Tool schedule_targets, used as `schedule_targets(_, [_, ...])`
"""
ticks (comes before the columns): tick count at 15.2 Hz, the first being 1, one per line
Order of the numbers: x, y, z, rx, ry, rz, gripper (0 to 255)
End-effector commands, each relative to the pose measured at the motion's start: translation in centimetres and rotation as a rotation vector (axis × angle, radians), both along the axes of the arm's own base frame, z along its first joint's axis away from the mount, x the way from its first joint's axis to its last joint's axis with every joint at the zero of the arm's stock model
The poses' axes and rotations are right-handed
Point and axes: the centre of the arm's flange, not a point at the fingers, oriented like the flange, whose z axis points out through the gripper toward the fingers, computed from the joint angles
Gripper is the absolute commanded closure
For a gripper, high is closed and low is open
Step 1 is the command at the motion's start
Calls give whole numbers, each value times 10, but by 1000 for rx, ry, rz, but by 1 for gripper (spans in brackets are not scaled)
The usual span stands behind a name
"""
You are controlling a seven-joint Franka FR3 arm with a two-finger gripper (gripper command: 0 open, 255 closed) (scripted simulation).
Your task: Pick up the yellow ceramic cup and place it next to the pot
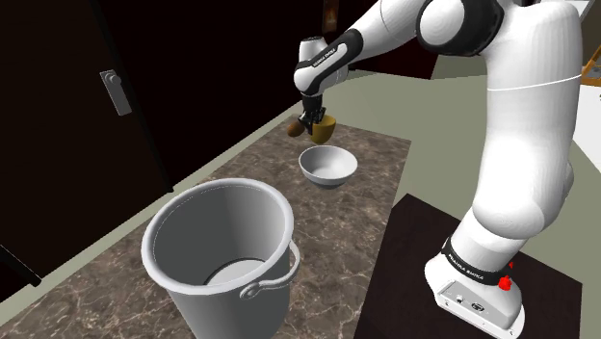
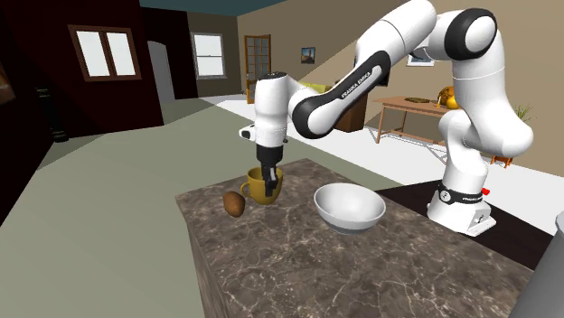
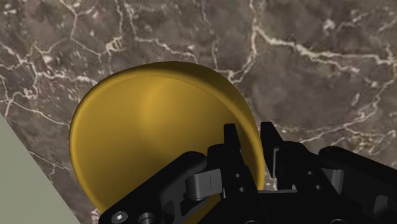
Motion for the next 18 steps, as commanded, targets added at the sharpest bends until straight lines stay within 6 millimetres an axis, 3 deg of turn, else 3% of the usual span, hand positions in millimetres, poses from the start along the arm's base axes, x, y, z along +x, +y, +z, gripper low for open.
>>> schedule_targets(1, [0, 0, 8, 0, 0, 0, 255])
schedule_targets(18, [0, 0, 98, 0, 0, 0, 255])
